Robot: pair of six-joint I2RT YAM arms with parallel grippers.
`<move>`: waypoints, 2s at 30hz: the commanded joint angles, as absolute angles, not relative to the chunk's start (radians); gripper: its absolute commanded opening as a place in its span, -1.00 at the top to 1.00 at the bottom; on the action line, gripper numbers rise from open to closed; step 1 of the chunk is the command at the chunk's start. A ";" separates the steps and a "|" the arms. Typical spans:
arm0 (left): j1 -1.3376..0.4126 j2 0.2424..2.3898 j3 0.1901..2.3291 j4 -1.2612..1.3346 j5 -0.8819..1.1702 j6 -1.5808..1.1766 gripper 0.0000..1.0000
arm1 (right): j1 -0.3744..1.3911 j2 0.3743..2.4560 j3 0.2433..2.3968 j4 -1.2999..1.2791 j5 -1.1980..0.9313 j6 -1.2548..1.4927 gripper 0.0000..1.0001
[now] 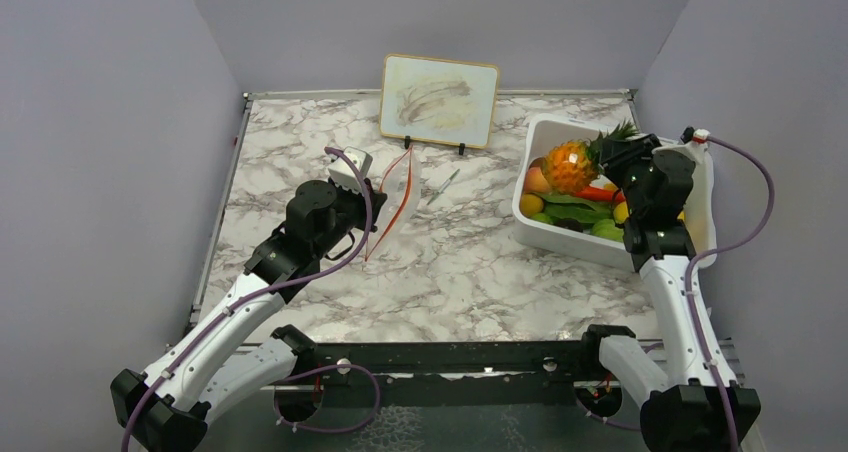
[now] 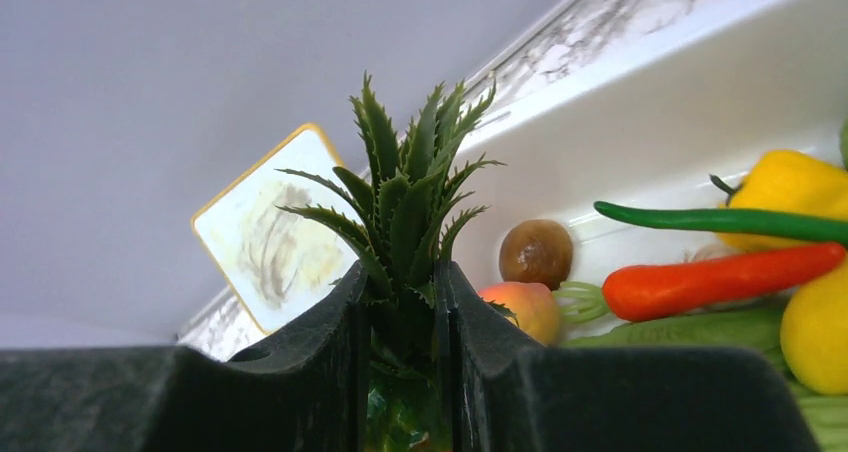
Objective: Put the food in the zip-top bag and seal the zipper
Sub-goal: Pick up the fake fruit from the bin, then place the fake fruit in the zipper food storage bag.
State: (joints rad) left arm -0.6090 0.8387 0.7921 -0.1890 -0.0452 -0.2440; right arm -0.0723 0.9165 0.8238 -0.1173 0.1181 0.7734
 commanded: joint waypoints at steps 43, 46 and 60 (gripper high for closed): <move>-0.607 0.954 0.838 -0.179 0.218 -0.412 1.00 | 0.431 0.930 0.869 0.393 -0.444 0.540 0.75; -0.607 0.955 0.837 -0.175 0.234 -0.442 1.00 | 0.495 0.977 0.901 0.442 -0.418 0.523 0.75; -0.607 0.982 0.895 -0.208 0.265 -0.522 1.00 | 0.738 1.158 0.890 0.734 -0.249 0.356 0.77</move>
State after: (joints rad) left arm -0.6090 0.9722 0.8219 -0.2070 0.2291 -0.4904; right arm 0.6941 1.1378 0.9089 0.5613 -0.3279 0.4442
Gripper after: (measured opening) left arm 0.017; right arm 0.241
